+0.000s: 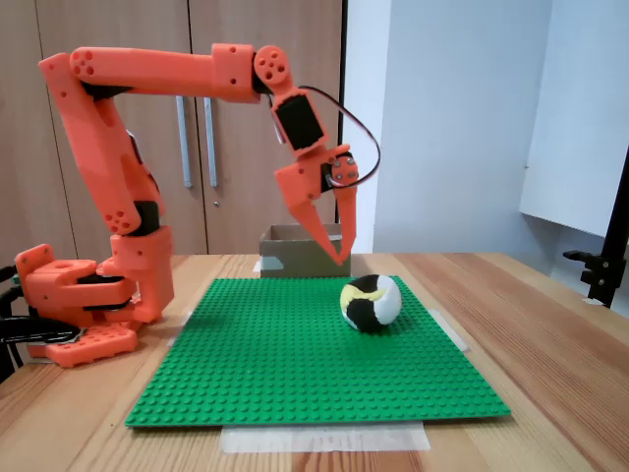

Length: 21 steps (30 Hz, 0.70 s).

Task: Pick the ball and put it in the box.

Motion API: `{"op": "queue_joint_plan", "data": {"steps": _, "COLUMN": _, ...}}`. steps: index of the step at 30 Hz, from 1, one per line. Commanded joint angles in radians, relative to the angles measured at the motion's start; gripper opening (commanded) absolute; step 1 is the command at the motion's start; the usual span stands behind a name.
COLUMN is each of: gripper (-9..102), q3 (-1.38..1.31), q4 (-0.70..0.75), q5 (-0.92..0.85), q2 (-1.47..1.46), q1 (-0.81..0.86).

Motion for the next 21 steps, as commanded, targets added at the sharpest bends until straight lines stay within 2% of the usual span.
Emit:
{"op": "queue_joint_plan", "data": {"steps": 1, "gripper": -1, "q3": -0.089, "q4": 0.014, "q5": 0.009, "q2": -0.021, "q1": -0.008}}
{"op": "queue_joint_plan", "data": {"steps": 8, "gripper": 2, "q3": -0.153, "q4": 0.044, "q5": -0.002, "q2": -0.084, "q1": -0.014}}
{"op": "queue_joint_plan", "data": {"steps": 21, "gripper": 26, "q3": -0.241, "q4": 0.086, "q5": 0.011, "q2": -0.19, "q1": -0.014}}
